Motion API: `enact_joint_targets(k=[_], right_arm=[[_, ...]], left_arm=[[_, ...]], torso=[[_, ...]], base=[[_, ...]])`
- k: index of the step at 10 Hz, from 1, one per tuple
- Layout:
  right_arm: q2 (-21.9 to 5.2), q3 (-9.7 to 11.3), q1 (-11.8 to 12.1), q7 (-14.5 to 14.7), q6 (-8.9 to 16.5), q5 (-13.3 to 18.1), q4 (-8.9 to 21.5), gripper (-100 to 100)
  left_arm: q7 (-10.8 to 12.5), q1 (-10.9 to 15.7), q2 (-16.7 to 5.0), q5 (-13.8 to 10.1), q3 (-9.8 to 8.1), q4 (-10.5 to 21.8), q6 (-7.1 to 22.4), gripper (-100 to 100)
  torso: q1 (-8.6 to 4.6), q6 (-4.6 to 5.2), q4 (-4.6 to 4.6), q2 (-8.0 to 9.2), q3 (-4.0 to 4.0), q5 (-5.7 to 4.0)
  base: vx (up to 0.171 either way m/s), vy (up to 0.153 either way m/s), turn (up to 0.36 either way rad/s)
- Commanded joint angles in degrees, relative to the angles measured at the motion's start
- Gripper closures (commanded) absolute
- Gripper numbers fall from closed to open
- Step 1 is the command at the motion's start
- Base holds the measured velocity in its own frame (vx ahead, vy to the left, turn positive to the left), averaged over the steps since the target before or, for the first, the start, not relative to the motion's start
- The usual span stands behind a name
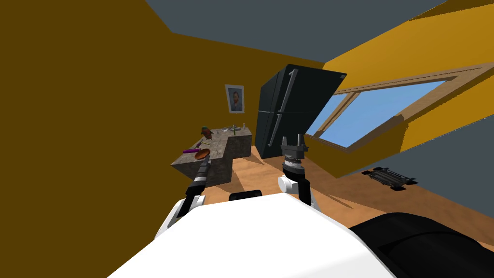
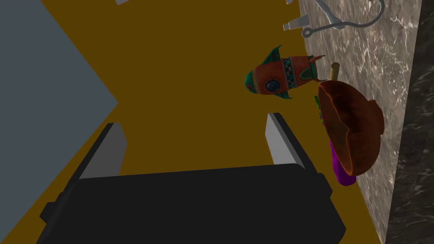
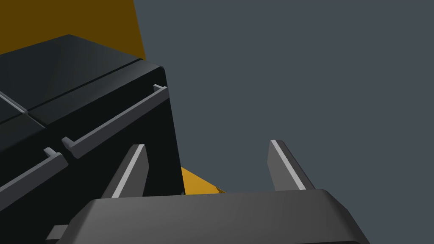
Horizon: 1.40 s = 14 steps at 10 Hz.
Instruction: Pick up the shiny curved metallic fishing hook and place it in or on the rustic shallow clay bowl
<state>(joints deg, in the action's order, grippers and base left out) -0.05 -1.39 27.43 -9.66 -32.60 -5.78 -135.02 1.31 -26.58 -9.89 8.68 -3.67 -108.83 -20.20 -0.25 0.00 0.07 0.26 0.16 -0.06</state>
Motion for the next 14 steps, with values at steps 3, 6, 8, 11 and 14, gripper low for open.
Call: enact_joint_targets(k=[3,6,8,11,14], right_arm=[[0.0,0.0,0.0,0.0,0.0,0.0,0.0,0],[0.0,0.0,0.0,0.0,0.0,0.0,0.0,0],[0.0,0.0,0.0,0.0,0.0,0.0,0.0,0],[0.0,0.0,0.0,0.0,0.0,0.0,0.0,0],[0.0,0.0,0.0,0.0,0.0,0.0,0.0,0]], left_arm=[[-1.6,1.2,0.1,1.6,-1.33,5.0,-0.3,-100],[-4.6,2.6,0.2,3.5,-2.07,9.0,-0.6,-100],[-7.4,3.7,0.4,5.1,-2.37,11.6,-0.8,-100],[-12.2,5.5,0.8,7.7,-2.58,15.4,-1.4,-100],[-16.0,6.8,1.1,9.4,-2.64,17.9,-1.8,-100]], torso=[[0.03,-0.01,-0.04,-0.16,-0.09,0.00],[0.20,-0.01,-0.08,-0.37,-0.22,0.04],[0.29,-0.01,-0.12,-0.54,-0.31,0.06],[0.38,-0.01,-0.18,-0.79,-0.46,0.08],[0.41,-0.01,-0.18,-0.73,-0.44,0.09]], base=[[-0.013,-0.066,-0.011],[0.041,-0.023,0.016],[0.089,-0.003,0.042],[0.143,0.021,0.052],[0.123,0.028,0.042]])
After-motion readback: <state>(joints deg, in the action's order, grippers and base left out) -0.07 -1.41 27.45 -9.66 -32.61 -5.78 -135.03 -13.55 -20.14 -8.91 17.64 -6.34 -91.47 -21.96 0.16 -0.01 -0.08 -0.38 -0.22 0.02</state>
